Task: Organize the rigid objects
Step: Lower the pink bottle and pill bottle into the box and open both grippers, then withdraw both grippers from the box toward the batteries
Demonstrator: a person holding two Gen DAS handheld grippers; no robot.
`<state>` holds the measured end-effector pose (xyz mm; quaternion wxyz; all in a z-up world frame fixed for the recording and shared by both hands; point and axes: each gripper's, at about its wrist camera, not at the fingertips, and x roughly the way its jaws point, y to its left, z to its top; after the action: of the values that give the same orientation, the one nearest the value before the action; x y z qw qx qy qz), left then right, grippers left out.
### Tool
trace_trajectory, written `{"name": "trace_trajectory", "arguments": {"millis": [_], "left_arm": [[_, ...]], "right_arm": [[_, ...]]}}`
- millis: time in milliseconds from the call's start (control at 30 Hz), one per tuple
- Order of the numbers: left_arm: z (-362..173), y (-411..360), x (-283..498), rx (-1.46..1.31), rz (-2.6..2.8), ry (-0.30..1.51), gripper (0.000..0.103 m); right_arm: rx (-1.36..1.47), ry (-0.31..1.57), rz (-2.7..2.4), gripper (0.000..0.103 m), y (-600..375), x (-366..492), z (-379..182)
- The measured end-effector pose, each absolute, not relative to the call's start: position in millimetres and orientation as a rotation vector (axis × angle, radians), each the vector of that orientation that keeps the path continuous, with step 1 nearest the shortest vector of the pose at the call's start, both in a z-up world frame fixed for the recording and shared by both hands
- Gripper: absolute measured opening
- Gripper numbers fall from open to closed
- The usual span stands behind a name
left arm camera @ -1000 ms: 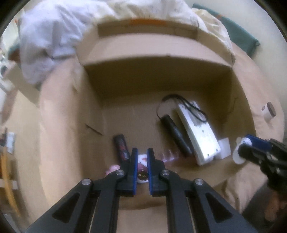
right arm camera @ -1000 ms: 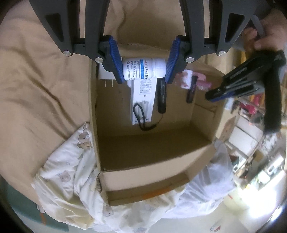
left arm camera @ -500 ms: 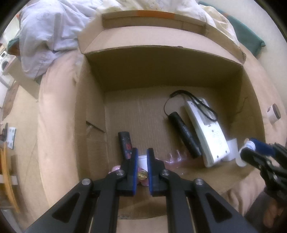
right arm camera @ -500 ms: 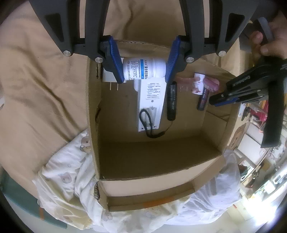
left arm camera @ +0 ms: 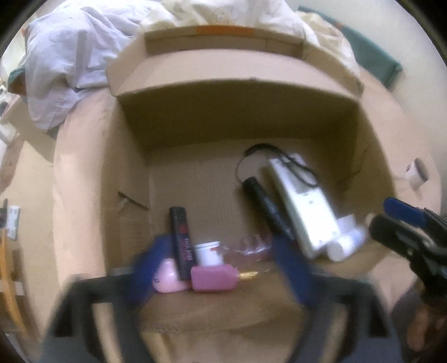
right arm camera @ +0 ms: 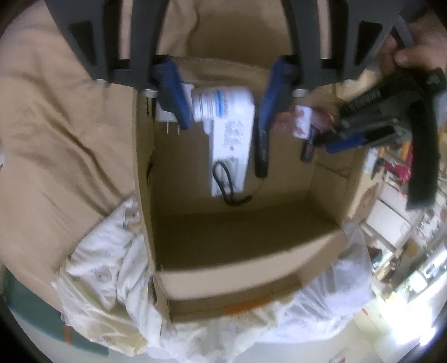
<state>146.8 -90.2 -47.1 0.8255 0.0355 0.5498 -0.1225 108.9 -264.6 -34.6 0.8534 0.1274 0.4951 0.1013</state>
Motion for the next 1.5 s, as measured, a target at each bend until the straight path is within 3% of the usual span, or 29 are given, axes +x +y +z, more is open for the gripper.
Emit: {"name": "trace_trajectory", "arguments": {"millis": [100, 133, 1133, 1500], "left_arm": [[-35.2, -92.1, 142.2, 0.083, -0.249, 1.142, 0.099], [-31.9, -91.9, 140.8, 0.082, -0.248, 1.128, 0.103], [9.9, -48.6, 102.1, 0.083, -0.167, 1.124, 0.103], [-8.2, -14.2, 76.7, -0.028, -0.099, 1.190, 0.103]], "right_arm": [[0.322, 0.965, 0.222, 0.102, -271.9, 106.1, -20.8], [0.336, 0.949, 0.224, 0.103, -274.0, 105.8, -18.1], [0.335, 0.858, 0.177, 0.103, -278.1, 85.9, -3.1], [0.291, 0.985, 0.223, 0.103, -252.6, 44.1, -21.8]]}}
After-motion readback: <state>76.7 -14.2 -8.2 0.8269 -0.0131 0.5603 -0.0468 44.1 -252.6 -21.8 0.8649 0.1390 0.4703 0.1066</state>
